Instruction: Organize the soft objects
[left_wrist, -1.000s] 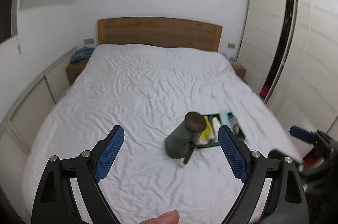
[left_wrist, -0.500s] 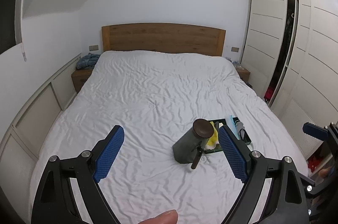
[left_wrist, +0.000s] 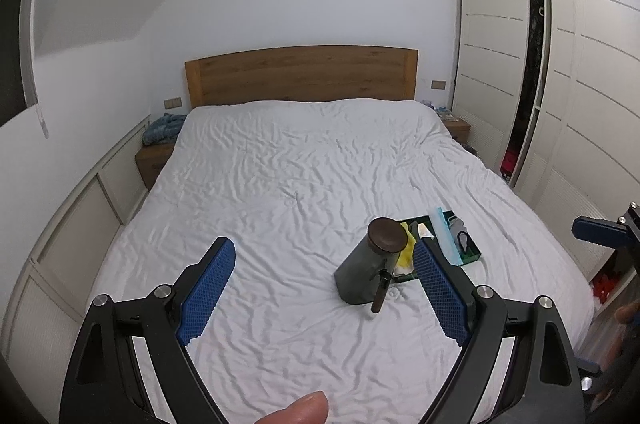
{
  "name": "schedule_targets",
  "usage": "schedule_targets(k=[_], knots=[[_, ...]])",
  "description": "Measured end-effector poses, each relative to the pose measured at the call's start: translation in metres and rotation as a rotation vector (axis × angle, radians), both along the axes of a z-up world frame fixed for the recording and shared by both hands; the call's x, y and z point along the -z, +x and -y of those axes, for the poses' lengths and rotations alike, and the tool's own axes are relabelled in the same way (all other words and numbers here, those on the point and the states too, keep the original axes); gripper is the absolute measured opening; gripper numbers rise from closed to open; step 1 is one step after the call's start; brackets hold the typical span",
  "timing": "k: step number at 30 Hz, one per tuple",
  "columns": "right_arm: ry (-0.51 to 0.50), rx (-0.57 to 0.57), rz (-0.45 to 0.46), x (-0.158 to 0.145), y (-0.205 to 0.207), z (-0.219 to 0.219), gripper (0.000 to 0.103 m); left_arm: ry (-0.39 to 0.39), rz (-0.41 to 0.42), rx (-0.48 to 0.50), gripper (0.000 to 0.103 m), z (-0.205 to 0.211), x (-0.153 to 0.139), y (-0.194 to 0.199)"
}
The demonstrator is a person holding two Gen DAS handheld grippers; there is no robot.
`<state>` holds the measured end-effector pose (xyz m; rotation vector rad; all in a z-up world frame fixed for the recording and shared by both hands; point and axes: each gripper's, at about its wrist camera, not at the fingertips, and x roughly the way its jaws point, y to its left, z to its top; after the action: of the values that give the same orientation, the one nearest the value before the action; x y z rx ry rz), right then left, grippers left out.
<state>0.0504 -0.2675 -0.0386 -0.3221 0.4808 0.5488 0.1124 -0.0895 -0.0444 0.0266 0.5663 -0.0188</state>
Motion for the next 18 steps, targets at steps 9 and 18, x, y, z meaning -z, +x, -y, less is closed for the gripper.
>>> schedule_targets(k=[9,18], knots=[[-0.089,-0.003,-0.121,0.004,0.015,-0.01,0.103,0.023,-0.006,0.023,0.087,0.002,-0.004,-0.007],[-0.145,-0.062,-0.049,-0.02,0.004,-0.009,0.103,0.028,-0.012,0.035,0.087,0.001,-0.005,-0.005]])
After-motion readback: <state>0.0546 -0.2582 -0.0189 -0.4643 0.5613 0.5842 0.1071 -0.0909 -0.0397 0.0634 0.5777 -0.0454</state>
